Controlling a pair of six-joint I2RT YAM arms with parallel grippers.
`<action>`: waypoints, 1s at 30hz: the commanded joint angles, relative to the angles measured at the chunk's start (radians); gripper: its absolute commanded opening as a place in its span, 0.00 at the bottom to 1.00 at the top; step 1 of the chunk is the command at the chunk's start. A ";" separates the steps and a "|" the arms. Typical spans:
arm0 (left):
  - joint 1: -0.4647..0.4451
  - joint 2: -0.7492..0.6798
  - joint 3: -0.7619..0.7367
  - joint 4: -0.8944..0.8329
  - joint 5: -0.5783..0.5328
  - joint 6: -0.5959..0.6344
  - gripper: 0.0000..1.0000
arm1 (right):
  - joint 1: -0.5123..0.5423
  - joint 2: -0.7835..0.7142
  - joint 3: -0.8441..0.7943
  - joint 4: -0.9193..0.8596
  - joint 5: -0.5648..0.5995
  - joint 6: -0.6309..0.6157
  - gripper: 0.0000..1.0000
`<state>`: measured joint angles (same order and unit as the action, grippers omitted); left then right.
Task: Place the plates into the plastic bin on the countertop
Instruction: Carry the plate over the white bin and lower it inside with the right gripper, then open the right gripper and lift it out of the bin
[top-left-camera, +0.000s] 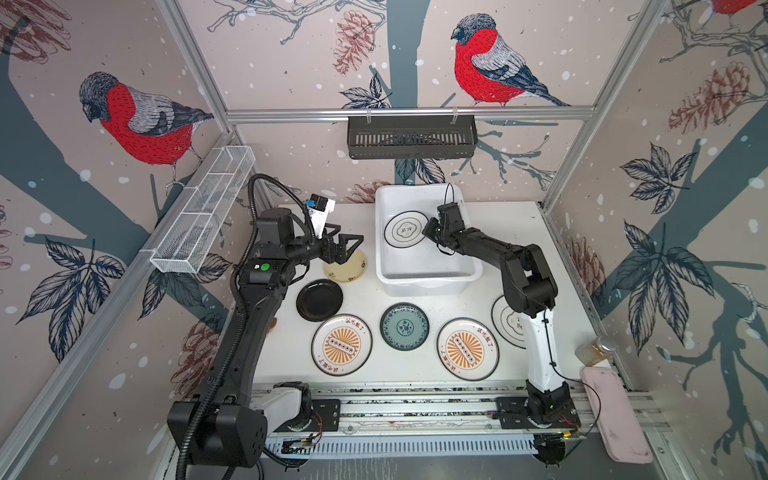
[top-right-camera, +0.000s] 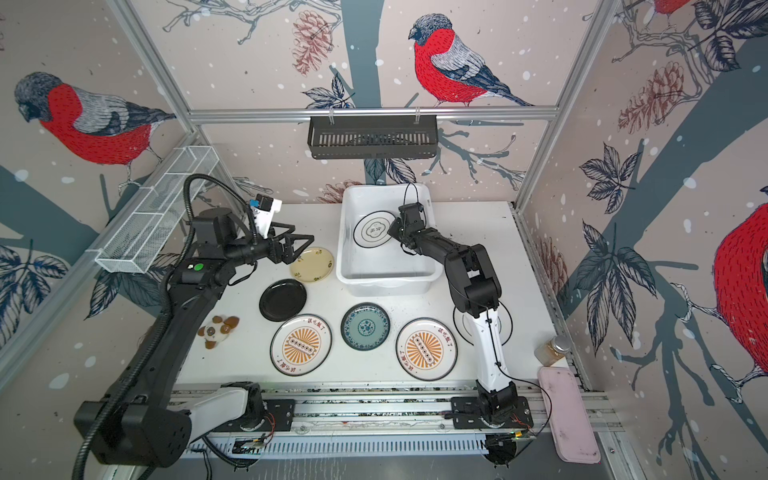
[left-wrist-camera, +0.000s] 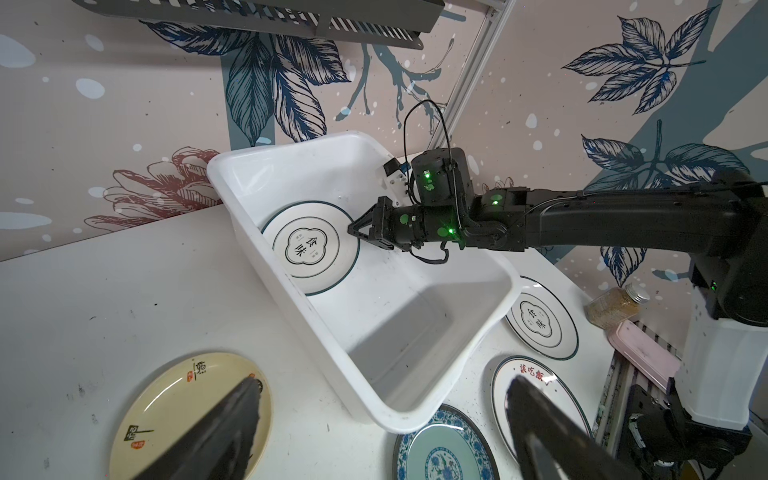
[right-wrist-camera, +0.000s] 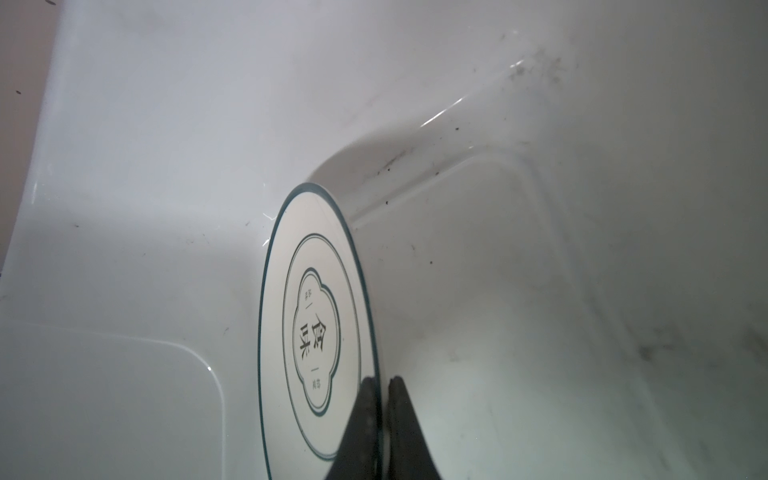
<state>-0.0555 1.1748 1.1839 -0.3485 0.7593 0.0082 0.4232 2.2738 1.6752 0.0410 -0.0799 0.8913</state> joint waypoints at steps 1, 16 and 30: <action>-0.001 0.002 -0.001 0.043 0.025 -0.002 0.92 | -0.004 0.006 -0.014 0.039 -0.016 0.014 0.12; -0.002 0.000 -0.018 0.059 0.039 -0.017 0.92 | -0.015 0.011 -0.045 0.040 -0.035 0.015 0.27; -0.001 -0.005 -0.026 0.072 0.046 -0.025 0.92 | -0.006 -0.045 -0.013 -0.065 0.016 -0.048 0.54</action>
<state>-0.0555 1.1740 1.1572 -0.3199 0.7841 -0.0185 0.4126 2.2551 1.6405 0.0044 -0.0982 0.8818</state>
